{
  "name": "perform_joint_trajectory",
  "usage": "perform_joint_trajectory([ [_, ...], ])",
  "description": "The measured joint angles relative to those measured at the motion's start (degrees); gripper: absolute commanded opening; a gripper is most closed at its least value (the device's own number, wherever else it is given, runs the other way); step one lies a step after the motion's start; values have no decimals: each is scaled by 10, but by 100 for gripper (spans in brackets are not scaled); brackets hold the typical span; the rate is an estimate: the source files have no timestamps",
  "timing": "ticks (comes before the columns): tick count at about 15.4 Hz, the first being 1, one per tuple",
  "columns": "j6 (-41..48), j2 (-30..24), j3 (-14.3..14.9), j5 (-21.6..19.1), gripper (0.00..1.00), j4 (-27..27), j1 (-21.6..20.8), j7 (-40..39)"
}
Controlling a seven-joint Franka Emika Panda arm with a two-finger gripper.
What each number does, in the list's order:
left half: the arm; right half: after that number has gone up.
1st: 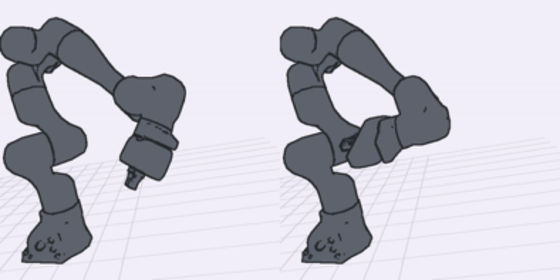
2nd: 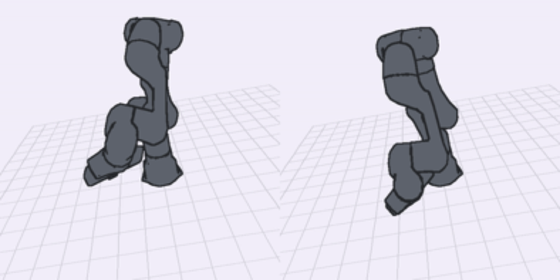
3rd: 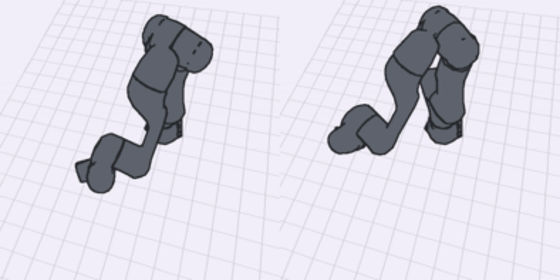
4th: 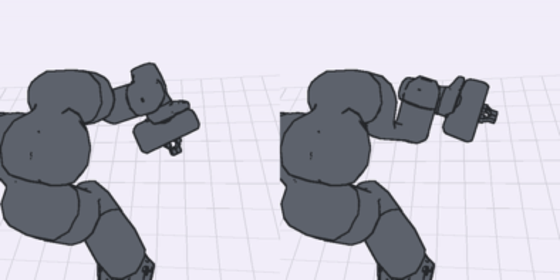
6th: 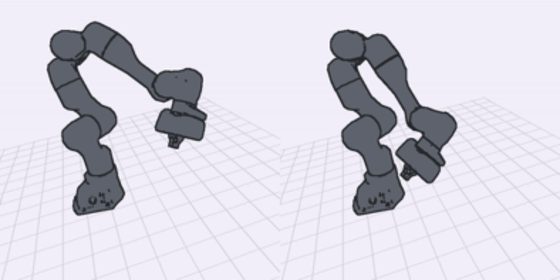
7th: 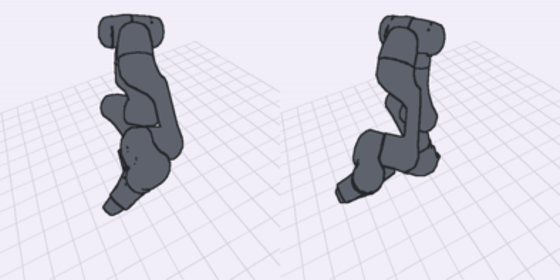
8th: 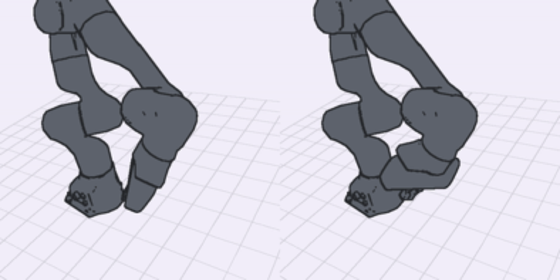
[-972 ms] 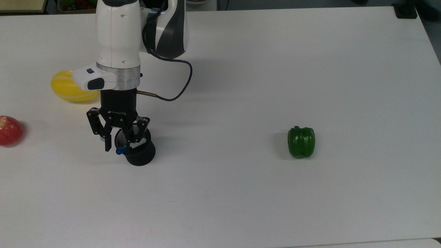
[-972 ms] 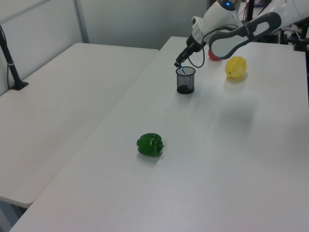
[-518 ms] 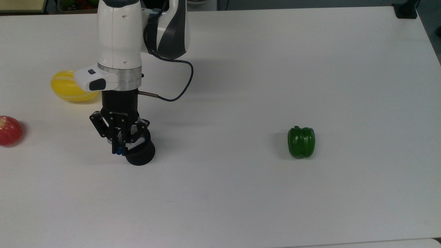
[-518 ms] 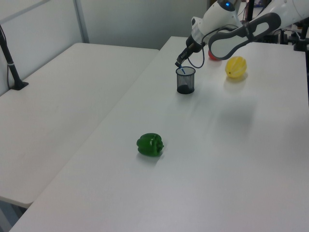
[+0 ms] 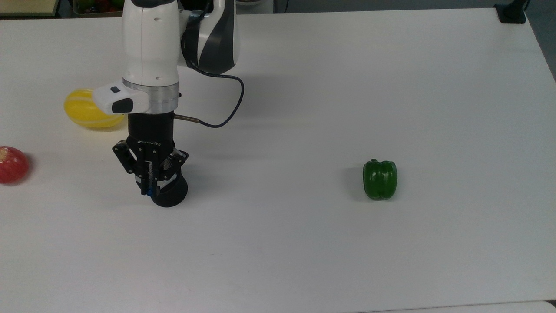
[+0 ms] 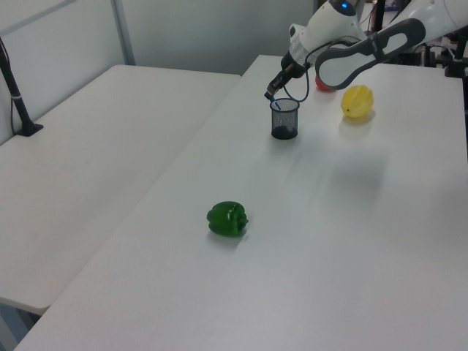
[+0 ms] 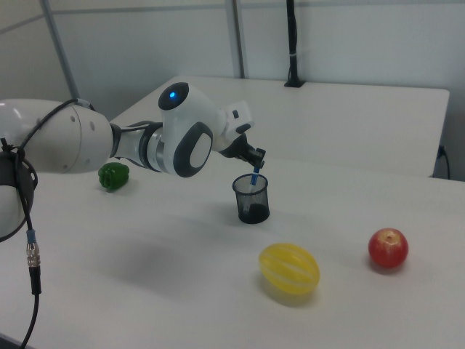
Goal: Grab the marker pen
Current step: 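Lift the blue marker up out of the pen cup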
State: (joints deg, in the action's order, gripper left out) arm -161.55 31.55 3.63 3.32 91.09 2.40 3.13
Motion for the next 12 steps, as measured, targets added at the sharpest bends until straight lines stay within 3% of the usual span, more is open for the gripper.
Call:
perform_joint_trajectory([
  [5, -1, -16, 0, 0, 7, -13, 0, 0],
  [12, -1, -92, 0, 0, 7, -16, 0, 2],
])
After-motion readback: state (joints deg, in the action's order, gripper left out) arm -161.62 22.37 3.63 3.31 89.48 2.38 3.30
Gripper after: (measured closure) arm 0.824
